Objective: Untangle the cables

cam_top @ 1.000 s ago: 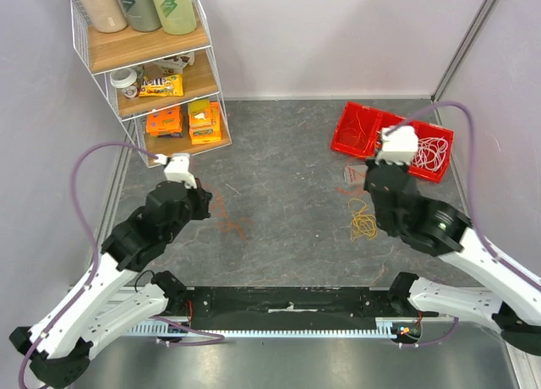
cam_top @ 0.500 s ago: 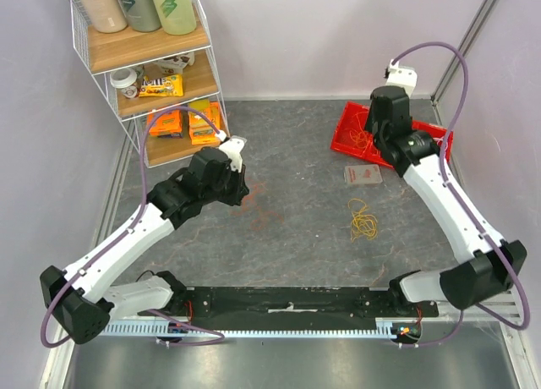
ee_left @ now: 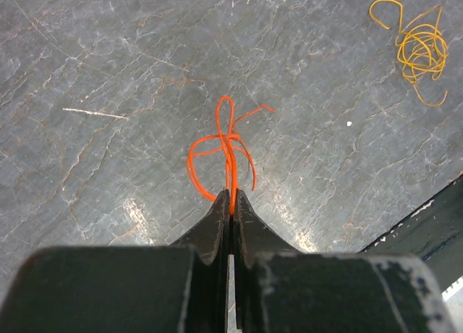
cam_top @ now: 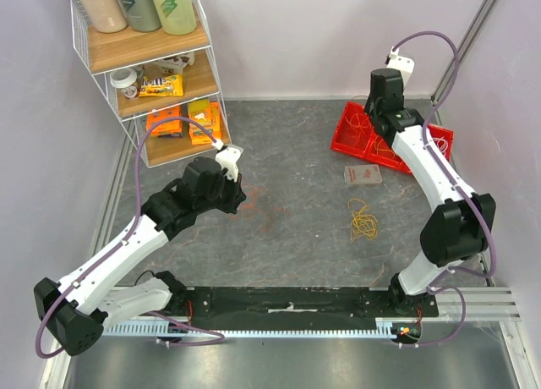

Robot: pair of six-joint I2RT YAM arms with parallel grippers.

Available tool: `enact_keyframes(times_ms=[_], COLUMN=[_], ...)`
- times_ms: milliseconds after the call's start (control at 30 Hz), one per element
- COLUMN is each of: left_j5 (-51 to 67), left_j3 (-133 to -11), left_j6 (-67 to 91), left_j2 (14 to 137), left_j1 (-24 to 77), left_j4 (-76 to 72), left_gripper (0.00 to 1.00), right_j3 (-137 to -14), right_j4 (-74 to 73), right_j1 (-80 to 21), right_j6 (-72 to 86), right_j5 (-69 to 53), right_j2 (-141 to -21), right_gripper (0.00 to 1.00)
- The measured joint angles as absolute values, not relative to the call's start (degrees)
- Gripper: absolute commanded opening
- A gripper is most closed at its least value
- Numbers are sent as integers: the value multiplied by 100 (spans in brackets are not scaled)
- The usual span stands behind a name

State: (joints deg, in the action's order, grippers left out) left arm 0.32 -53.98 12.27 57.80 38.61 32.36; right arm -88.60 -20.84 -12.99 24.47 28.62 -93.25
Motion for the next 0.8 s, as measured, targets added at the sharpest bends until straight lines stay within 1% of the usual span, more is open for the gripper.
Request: enact_keyframes(times_ms=[333,633,800], left_j5=[78,167,169], left_j3=[-5398,-5398,-5398], left_j6=[1227,1227,1225], left_j2=[5741,5747,5791], left_j1=[3859,3861,3861], left_j4=[3151,3144,3133], left_gripper=[2,2,2], right_j3=[-8855,-9148,-9341], right_j4=[-1470,-1114,-1133], right_j1=[-1133,-996,-991], right_j6=[2421,2191,2064], right_j5=[3048,2980,2958], right_j2=[-10049,-11708,-12302], right_gripper=[0,0,0])
